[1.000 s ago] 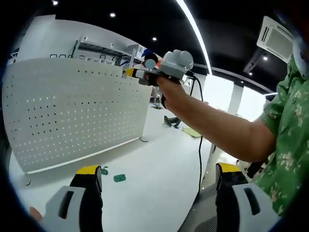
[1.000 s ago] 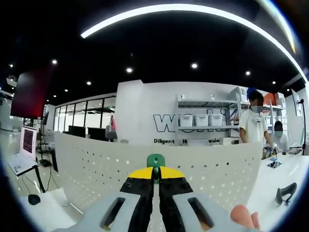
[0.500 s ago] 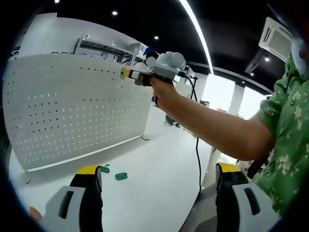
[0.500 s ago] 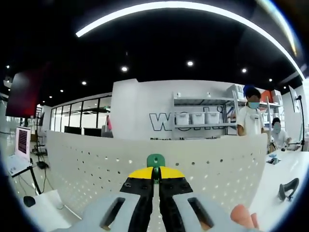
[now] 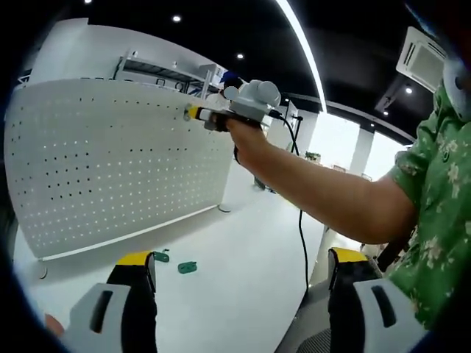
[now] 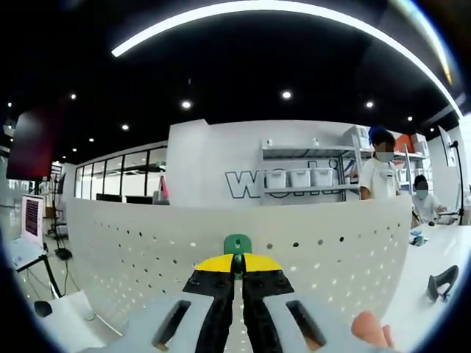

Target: Insert the hook assembly into the mounting plate slot until the hook locks in place.

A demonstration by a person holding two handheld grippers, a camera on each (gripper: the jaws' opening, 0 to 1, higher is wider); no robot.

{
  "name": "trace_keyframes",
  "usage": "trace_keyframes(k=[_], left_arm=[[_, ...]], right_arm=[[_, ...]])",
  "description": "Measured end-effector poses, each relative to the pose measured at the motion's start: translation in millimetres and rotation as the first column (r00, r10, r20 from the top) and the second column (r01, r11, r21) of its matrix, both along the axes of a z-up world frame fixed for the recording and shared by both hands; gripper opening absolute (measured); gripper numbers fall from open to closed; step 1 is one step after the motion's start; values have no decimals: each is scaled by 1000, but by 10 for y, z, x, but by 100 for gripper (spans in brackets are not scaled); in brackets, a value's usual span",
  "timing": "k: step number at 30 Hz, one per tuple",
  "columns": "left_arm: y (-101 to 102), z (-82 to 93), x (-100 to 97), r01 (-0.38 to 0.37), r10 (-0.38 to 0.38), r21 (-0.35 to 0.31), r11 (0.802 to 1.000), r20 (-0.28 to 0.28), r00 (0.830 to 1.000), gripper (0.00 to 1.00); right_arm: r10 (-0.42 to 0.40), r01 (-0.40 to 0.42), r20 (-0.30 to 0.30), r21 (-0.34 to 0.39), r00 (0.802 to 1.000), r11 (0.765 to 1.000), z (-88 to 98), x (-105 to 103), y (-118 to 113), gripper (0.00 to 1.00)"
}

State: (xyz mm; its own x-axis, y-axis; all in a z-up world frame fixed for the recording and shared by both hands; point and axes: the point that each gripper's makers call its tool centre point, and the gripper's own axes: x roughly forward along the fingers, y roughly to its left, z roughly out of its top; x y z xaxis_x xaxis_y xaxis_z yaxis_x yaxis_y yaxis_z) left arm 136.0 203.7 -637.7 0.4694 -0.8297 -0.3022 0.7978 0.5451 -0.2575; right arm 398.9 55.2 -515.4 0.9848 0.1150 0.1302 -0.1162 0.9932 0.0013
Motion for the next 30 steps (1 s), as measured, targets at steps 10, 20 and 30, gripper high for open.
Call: trace_keyframes(k=[10,20,30], left_arm=[[11,-17,12,-3,3,2,1000,-3,1000,99],[30,-37,28,-3,3,4,1000,-7,1000,99],[41,-28,42,-3,3,1,1000,-5,1000,98]], right_arm=[[-6,6,-3,4,1000,1000,-19,40,-19,2],[-10,10,-5,12,1000,1000,-33,76,-28,2],[-13,13,-4,10,1000,1000,-49,102,-17,2]])
